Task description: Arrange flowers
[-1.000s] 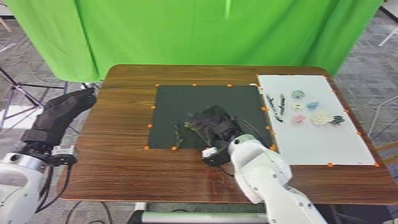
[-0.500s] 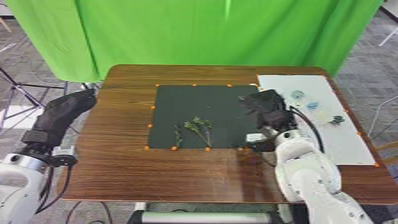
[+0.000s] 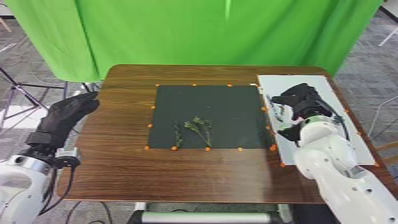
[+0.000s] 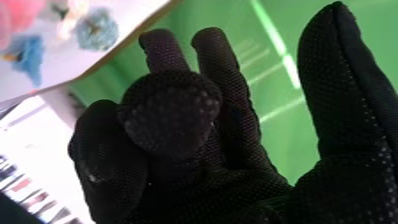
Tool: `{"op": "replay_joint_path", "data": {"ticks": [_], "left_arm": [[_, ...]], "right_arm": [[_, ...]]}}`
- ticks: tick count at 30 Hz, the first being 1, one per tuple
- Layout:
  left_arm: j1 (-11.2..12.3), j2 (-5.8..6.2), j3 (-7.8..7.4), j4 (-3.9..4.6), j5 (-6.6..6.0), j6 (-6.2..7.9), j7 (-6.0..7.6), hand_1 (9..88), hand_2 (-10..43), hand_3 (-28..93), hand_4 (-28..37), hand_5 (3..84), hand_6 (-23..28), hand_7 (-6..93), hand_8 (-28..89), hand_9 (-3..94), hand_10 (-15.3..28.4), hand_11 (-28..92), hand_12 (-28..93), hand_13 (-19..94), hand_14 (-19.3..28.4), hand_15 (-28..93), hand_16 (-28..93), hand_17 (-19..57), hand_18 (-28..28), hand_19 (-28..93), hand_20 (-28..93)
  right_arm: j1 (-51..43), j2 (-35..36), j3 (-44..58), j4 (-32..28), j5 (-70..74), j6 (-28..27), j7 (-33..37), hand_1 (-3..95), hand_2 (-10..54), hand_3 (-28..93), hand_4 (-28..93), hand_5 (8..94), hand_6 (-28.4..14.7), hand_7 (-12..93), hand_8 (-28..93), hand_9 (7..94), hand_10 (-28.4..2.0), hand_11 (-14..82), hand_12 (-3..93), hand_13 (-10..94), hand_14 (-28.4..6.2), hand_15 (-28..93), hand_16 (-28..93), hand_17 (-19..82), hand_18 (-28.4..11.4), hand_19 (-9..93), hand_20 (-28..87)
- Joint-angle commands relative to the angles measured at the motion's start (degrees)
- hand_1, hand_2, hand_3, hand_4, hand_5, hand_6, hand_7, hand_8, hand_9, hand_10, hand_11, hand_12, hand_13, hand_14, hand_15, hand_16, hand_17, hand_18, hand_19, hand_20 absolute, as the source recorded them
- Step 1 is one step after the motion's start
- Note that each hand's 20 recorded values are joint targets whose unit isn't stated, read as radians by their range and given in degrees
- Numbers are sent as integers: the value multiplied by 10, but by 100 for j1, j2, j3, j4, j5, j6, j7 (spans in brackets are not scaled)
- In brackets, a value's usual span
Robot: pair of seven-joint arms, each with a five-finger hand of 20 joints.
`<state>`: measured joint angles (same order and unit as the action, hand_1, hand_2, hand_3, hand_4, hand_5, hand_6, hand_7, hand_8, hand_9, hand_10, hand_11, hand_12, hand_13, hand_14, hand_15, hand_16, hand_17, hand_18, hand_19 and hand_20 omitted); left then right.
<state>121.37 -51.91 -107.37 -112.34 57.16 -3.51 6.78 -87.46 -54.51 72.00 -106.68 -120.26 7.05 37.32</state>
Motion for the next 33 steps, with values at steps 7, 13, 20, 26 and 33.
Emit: {"op": "replay_joint_path", "data": {"ticks": [7, 13, 20, 26, 33], "left_arm": [[64, -45, 16, -36, -1, -75, -97, 226, -26, 629, -210, 393, 33, 90, -63, 402, 129, 153, 127, 307, 165, 76, 27, 16, 107, 27, 127], [89, -66, 10, -55, 1, -18, -49, 227, -26, 629, -209, 393, 32, 90, -63, 402, 129, 153, 127, 306, 165, 76, 27, 15, 107, 27, 127], [224, -139, 167, -243, -19, 1224, 108, 256, 52, 623, -235, 426, 35, 119, -75, 434, 135, 191, 123, 337, 168, 100, 21, 25, 106, 50, 129], [312, -192, 156, -287, -9, 1587, 82, 344, 178, 620, -252, 466, 28, 170, -94, 487, 137, 230, 104, 384, 167, 158, -12, 59, 105, 103, 136], [259, -192, 177, -205, -82, 1502, 97, 310, 119, 632, -238, 468, 36, 168, -93, 489, 139, 238, 104, 383, 171, 166, -18, 56, 108, 110, 136]], "right_arm": [[1576, 193, -928, 951, -89, -1303, 237, 322, -95, 581, -122, 569, -32, 109, -58, 615, -175, 82, 163, 932, -23, 548, 287, 659, -105, 932, 515], [1661, 191, -973, 1222, -164, -1444, 331, 321, -95, 578, -123, 558, -35, 104, -51, 600, -175, 81, 162, 927, -24, 548, 293, 655, -106, 932, 513], [1494, 158, -912, 1330, -146, -1534, 364, 320, -95, 579, -124, 554, -34, 104, -50, 596, -175, 81, 163, 926, -24, 551, 291, 653, -108, 932, 515], [1397, 105, -917, 1401, -126, -1637, 385, 321, -95, 579, -123, 555, -33, 106, -51, 597, -175, 81, 163, 926, -24, 553, 289, 653, -108, 932, 515], [1179, 54, -810, 1382, -20, -1782, 467, 327, -95, 584, -123, 554, -32, 108, -51, 597, -173, 81, 163, 925, -25, 555, 288, 652, -110, 932, 518]]}}
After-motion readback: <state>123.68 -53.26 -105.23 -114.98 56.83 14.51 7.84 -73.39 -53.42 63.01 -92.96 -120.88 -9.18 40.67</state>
